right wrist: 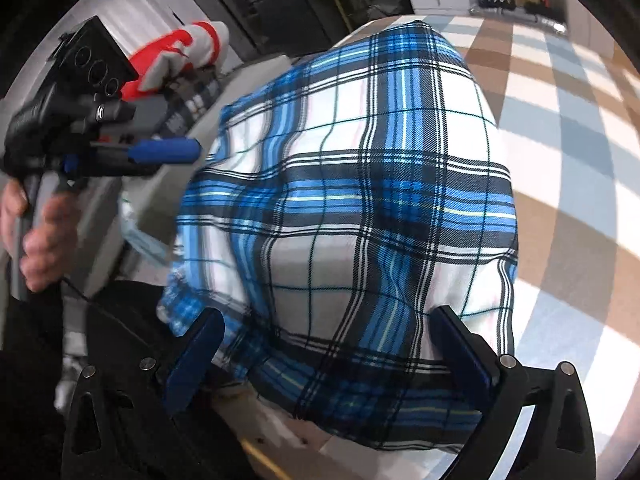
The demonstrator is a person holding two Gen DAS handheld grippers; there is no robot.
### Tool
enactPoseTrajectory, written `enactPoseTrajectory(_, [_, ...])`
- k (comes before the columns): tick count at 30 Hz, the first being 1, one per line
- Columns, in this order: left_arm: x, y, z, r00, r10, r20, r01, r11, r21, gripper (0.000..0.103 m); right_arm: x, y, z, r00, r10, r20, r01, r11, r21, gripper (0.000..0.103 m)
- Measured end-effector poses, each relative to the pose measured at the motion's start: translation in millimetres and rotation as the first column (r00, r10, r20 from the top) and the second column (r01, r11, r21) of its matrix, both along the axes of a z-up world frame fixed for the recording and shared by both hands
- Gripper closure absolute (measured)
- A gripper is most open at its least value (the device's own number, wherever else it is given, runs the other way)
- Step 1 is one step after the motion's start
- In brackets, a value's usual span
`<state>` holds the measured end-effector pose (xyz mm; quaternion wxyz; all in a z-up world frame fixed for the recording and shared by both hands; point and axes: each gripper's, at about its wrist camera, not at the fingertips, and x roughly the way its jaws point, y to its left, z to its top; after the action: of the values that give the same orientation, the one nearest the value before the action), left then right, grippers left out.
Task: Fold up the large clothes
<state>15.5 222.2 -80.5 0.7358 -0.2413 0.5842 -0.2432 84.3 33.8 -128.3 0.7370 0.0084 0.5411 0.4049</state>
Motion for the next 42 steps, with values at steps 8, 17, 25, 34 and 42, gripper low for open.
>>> enactPoseTrajectory(8, [-0.5,20.3,-65.5,0.988,0.060,-0.145,-0.066,0.997,-0.036,0.055,-35.2,-15.7,28.2,0.994,0.105,-0.009,-0.101,0.974,0.201,0.000])
enactPoseTrajectory(17, [-14.9,37.8,-33.8,0.989,0.106,-0.108,-0.092,0.988,0.124,0.055,-4.8,-14.4,10.6,0.980,0.068,-0.189,-0.011,0.958,0.287,0.000])
enactPoseTrajectory(25, [-32.1,80.1,-6.1,0.967,0.254,0.022,-0.251,0.936,0.246,0.047,42.3,-114.8,23.0,0.934,-0.348,-0.075,0.351,0.863,0.363,0.000])
enactPoseTrajectory(34, [-29.8,75.9,-49.0,0.961,0.266,-0.083,-0.235,0.934,0.270,0.042,54.6,-70.4,-21.2,0.961,-0.249,-0.117,0.268,0.945,0.188,0.000])
enactPoseTrajectory(42, [-21.3,60.5,-58.2,0.971,0.214,-0.107,-0.188,0.959,0.213,0.035,54.9,-46.7,-35.7,0.965,-0.198,-0.171,0.230,0.954,0.191,0.004])
